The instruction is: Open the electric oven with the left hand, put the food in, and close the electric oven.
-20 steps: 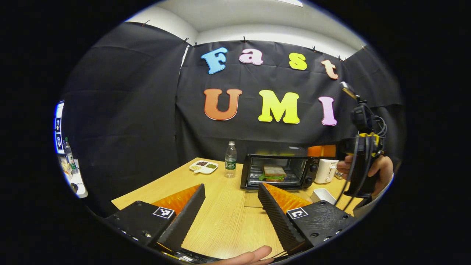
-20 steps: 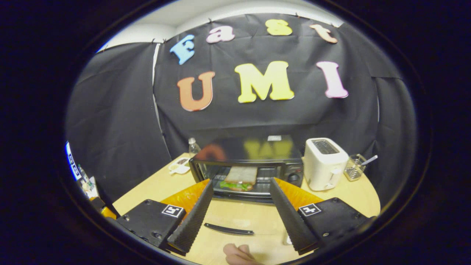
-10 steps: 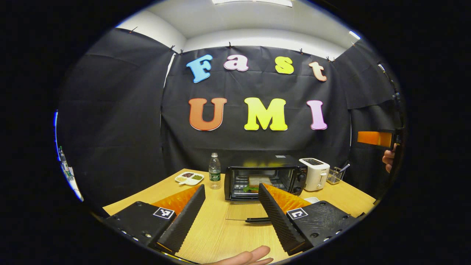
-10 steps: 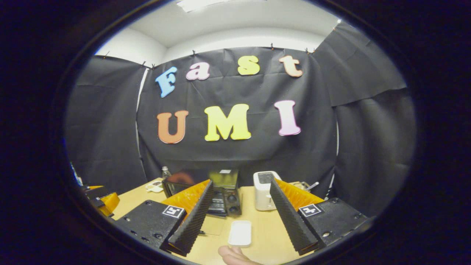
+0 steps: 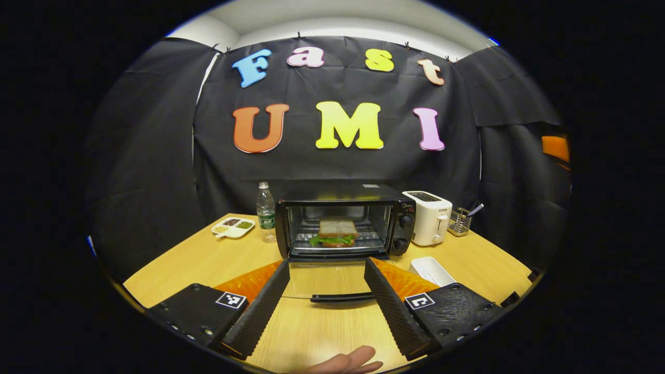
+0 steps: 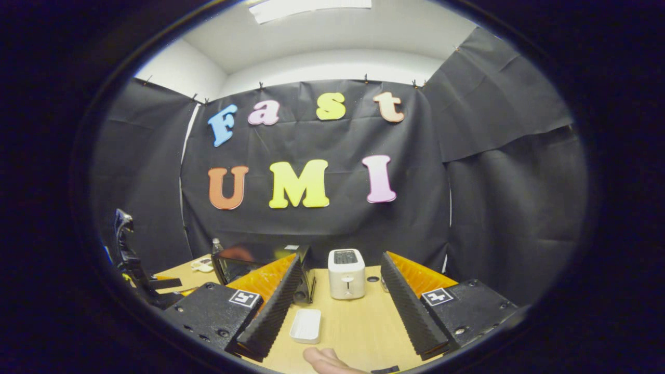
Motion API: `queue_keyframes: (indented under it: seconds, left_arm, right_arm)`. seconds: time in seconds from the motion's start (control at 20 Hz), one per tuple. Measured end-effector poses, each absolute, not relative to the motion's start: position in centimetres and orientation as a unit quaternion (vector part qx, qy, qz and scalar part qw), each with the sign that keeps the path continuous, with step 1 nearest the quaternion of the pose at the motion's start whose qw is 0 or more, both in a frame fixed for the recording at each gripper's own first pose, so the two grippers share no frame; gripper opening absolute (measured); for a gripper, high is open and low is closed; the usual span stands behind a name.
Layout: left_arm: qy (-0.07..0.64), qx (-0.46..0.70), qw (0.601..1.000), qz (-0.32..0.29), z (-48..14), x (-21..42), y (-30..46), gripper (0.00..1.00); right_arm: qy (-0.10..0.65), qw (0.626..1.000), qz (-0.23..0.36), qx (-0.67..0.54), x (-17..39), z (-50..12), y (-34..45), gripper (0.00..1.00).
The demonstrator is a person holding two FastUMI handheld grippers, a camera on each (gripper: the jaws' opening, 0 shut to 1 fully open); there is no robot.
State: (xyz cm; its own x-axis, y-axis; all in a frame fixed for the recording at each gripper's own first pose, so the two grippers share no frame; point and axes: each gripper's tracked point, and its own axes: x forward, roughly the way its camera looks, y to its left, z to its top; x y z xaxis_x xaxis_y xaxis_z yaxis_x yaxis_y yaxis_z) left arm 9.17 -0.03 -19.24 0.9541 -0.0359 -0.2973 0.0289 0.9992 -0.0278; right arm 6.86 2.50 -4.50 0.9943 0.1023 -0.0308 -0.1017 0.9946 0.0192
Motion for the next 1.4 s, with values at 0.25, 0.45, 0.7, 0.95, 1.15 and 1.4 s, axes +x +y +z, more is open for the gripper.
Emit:
queue_keyframes:
  seconds: [0.25,0.45,0.7,0.95,1.15,1.4]
  left_arm:
    - [0.229,-0.016,0.973,-0.041,-26.2,10.4,-2.6,0.96]
    - [0.295,-0.011,0.955,-0.044,-30.8,10.6,-3.9,0.96]
    - [0.332,-0.009,0.942,-0.045,-33.6,11.0,-4.7,0.96]
    - [0.359,-0.007,0.933,-0.021,-35.1,12.1,-3.9,0.96]
    - [0.357,0.0,0.934,-0.015,-34.7,12.7,-3.9,0.95]
    - [0.362,-0.004,0.932,-0.014,-34.5,12.8,-3.9,0.95]
  right_arm:
    - [0.019,0.998,0.049,0.017,6.5,-5.3,1.3,0.98]
    - [0.026,0.999,0.044,0.017,6.8,-6.1,-0.1,0.98]
    - [0.03,0.999,0.036,0.018,7.1,-7.2,-1.4,0.98]
    - [0.041,0.999,0.031,0.017,7.4,-8.0,-2.5,0.98]
    - [0.041,0.999,0.031,0.017,7.4,-8.2,-2.7,0.98]
    - [0.043,0.998,0.038,0.017,7.4,-8.4,-2.2,0.98]
